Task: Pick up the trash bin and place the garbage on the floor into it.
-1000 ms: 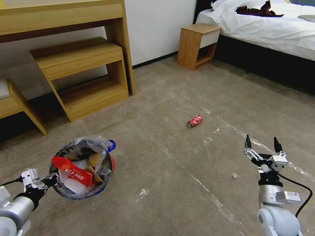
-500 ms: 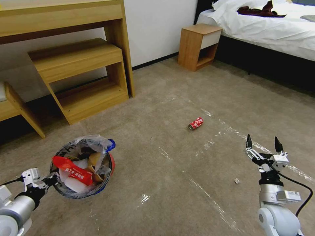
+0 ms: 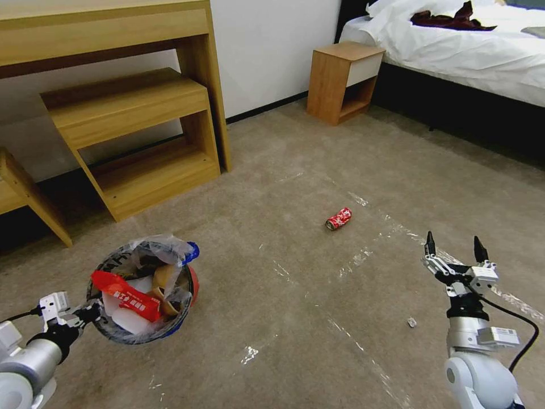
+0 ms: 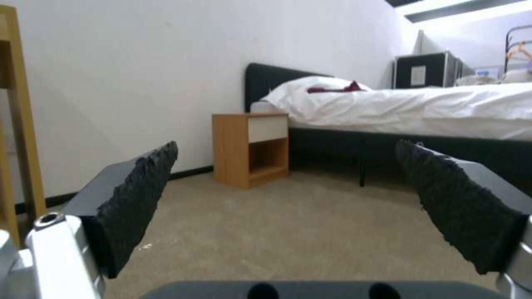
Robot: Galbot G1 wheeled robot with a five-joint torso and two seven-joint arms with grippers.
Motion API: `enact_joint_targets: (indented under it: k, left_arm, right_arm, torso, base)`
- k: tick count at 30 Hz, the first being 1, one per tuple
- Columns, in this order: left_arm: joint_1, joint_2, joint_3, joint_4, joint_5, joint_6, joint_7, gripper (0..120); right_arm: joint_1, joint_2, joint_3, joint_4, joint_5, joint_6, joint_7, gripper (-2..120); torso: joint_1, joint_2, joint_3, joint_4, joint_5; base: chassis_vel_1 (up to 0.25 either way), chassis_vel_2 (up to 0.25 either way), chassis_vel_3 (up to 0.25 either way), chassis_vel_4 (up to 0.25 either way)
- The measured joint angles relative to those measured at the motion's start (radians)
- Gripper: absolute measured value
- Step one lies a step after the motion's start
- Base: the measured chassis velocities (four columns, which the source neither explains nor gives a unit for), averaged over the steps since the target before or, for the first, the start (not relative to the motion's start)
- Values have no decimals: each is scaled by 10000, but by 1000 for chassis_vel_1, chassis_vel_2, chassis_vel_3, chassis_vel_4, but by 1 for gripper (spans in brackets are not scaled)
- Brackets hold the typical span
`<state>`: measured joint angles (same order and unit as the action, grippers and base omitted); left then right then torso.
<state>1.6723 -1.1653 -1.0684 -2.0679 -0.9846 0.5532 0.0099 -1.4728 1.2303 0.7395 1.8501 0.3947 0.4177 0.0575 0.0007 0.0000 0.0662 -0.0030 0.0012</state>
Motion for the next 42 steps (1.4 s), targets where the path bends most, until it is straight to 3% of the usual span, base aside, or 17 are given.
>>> enact_joint_targets:
  k: [25, 27, 29, 30, 32, 34, 36, 38, 41, 42]
  left_arm:
    - [-185, -7, 99, 283, 83, -2, -6, 0]
    - [-191, -7, 99, 308, 89, -6, -2, 0]
    - [-199, -5, 105, 354, 121, -15, 12, 0]
    - [-199, -5, 105, 354, 121, -15, 12, 0]
    - [-212, -3, 107, 387, 133, -22, 17, 0]
    - [-212, -2, 108, 391, 136, -26, 18, 0]
    - [-209, 3, 106, 402, 139, -34, 22, 0]
    - [-207, 4, 104, 403, 138, -34, 22, 0]
    - [-224, -6, 94, 442, 137, -42, 24, 0]
    - [-224, -6, 94, 442, 137, -42, 24, 0]
  right_arm:
    - [189, -162, -132, -200, 95, -396, 392, 100]
    - [184, -201, -180, -187, 67, -853, 786, 100]
    - [162, -403, -363, -112, 188, -2184, 1936, 100]
    - [162, -403, -363, -112, 188, -2184, 1936, 100]
    - [239, -616, -643, -88, 913, -3683, 3200, 100]
    - [270, -676, -718, -89, 1123, -4083, 3528, 100]
    - [420, -859, -953, -232, 1968, -5552, 4648, 100]
    - [465, -899, -987, -285, 2185, -5886, 4891, 100]
    - [779, -1069, -1153, -762, 3633, -7383, 6007, 100]
    - [779, -1069, -1153, -762, 3633, -7383, 6007, 100]
  torso:
    - [0, 0, 0, 0, 0]
    - [0, 0, 0, 0, 0]
    - [0, 0, 0, -2, -2]
    - [0, 0, 0, -2, -2]
    - [0, 0, 0, -2, 1]
    - [0, 0, 0, -1, 1]
    - [0, 0, 0, 0, 1]
    - [0, 0, 1, 0, 1]
    - [0, 0, 0, 0, -2]
    - [0, 0, 0, 0, -2]
  base:
    - [0, 0, 0, 0]
    - [0, 0, 0, 0]
    - [0, 0, 0, 0]
    - [0, 0, 0, 0]
    - [0, 0, 0, 0]
    - [0, 0, 0, 0]
    - [0, 0, 0, 0]
    - [0, 0, 0, 0]
    - [0, 0, 0, 0]
    - [0, 0, 0, 0]
